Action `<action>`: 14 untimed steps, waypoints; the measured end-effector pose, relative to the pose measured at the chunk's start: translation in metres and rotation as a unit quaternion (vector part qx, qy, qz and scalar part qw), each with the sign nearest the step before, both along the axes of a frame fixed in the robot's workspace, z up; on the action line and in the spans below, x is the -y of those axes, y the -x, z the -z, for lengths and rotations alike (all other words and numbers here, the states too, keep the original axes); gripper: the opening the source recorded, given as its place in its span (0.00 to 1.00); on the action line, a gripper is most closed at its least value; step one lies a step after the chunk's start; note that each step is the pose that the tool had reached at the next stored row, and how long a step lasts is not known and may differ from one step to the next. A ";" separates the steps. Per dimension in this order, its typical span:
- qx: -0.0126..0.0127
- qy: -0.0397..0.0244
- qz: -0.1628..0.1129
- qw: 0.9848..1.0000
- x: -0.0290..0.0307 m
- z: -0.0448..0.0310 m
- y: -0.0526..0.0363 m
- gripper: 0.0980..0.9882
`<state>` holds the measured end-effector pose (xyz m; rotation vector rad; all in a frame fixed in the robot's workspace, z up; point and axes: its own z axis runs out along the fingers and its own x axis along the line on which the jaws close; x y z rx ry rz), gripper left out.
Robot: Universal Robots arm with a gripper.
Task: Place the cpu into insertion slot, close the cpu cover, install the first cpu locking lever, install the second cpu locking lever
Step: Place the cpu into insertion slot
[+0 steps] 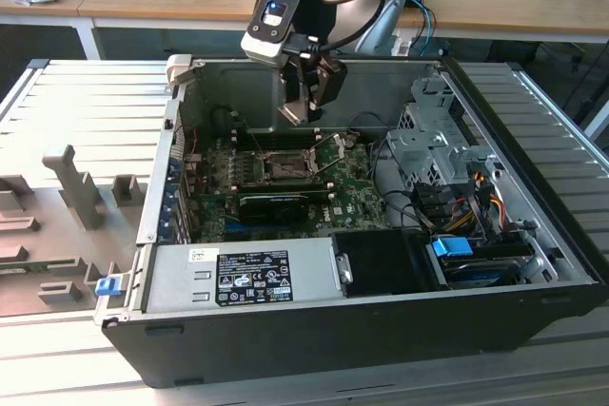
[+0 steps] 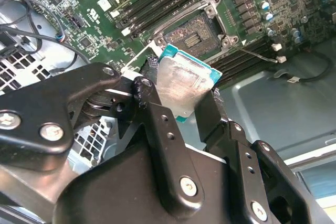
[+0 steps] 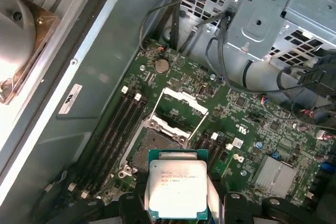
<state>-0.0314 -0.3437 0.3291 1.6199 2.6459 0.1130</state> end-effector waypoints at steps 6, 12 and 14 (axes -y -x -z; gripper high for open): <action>0.000 0.000 0.053 0.999 0.0000 0.0031 0.0001 0.48; 0.000 0.000 0.063 0.998 0.0000 0.0046 0.0001 0.48; 0.000 0.000 0.066 0.998 0.0000 0.0049 0.0001 0.48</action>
